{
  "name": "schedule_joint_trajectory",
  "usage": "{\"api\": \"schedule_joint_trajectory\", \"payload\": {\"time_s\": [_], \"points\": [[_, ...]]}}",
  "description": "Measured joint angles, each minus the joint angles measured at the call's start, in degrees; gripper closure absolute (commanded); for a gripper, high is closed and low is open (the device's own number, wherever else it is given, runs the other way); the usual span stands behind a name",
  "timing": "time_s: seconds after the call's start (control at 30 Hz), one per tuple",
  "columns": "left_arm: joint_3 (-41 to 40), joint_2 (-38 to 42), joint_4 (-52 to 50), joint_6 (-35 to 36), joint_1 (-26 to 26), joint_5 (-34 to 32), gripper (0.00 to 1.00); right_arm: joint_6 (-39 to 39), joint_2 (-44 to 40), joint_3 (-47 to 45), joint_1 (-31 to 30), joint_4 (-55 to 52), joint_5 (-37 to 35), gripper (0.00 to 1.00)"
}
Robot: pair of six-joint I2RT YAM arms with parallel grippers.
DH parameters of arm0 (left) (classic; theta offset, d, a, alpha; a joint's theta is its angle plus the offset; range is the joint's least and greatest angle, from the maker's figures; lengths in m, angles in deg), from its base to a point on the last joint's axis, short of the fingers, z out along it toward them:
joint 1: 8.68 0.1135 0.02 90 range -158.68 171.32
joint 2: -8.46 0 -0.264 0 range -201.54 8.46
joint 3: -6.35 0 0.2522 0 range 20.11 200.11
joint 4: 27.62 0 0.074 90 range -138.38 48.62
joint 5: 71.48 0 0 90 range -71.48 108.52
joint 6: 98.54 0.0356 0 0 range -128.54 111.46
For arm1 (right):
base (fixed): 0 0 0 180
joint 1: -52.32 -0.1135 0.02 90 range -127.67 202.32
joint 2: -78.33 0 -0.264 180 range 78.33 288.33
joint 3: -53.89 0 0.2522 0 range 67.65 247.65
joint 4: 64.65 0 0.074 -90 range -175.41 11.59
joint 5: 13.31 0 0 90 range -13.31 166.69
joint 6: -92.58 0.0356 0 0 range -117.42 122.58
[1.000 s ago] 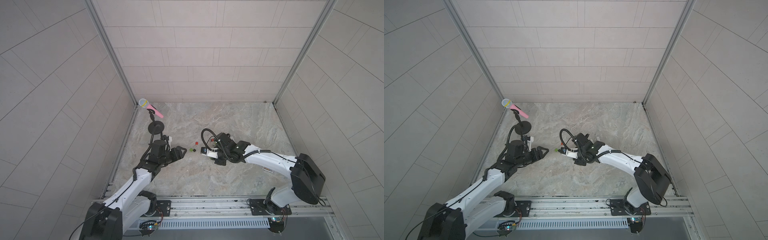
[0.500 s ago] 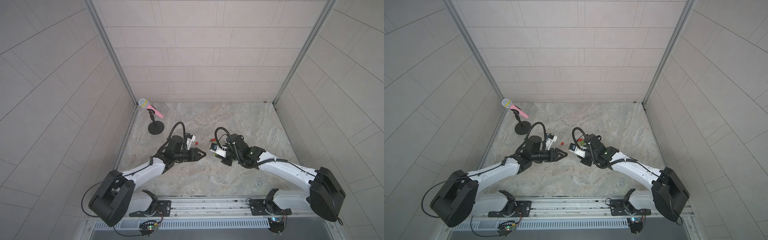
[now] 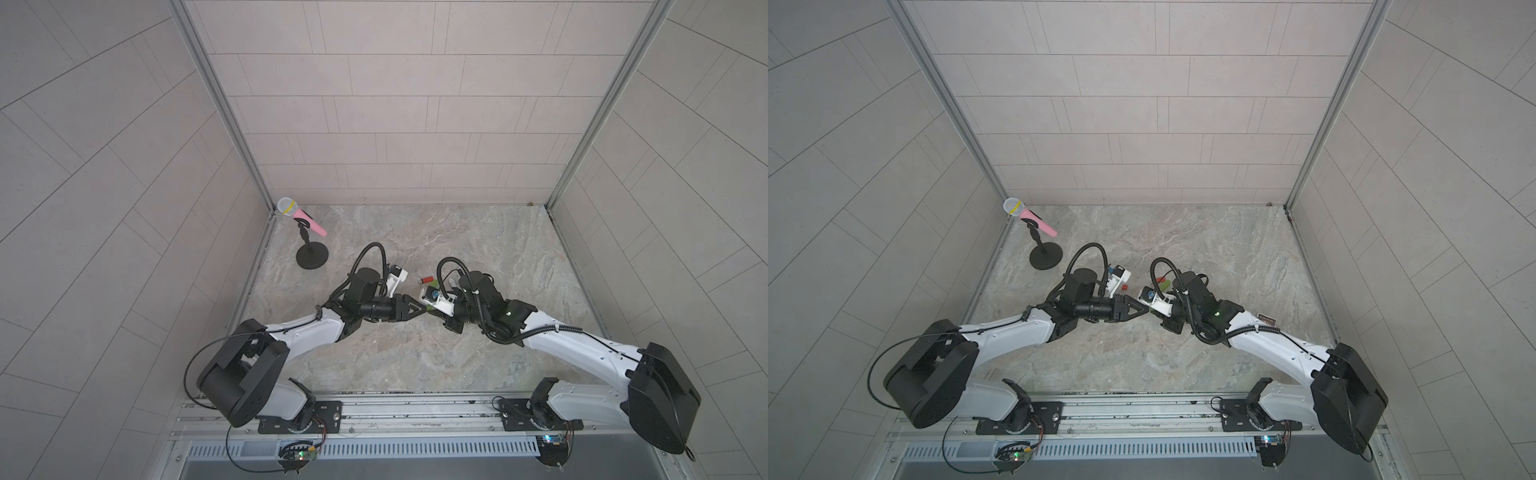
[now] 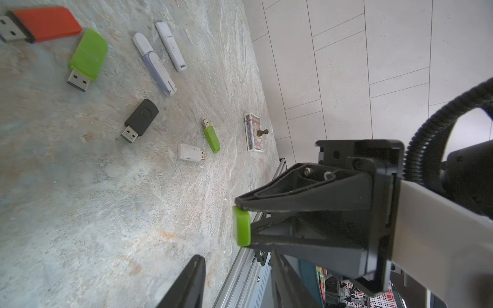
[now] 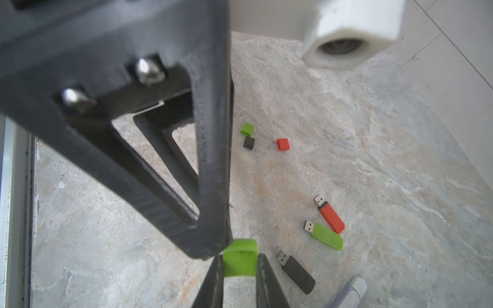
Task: Close the usb drive cover
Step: Pick up the cover from the center of the board.
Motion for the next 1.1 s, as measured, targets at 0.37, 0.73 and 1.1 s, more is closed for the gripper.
{"api": "schedule_joint_trajectory", "payload": {"time_s": [0.37, 0.73, 1.1], "points": [[0.00, -1.90, 3.58, -2.69, -0.04, 0.74, 0.57, -0.02, 0.00, 0.00, 0.00, 1.01, 0.55, 0.79], [0.00, -2.95, 6.43, -4.44, -0.11, 1.38, 0.65, 0.17, 0.00, 0.00, 0.02, 1.18, 1.33, 0.79], [0.02, -3.82, 7.72, -5.05, -0.11, 1.68, 0.78, 1.49, 0.00, 0.00, 0.00, 1.44, 2.29, 0.79]]}}
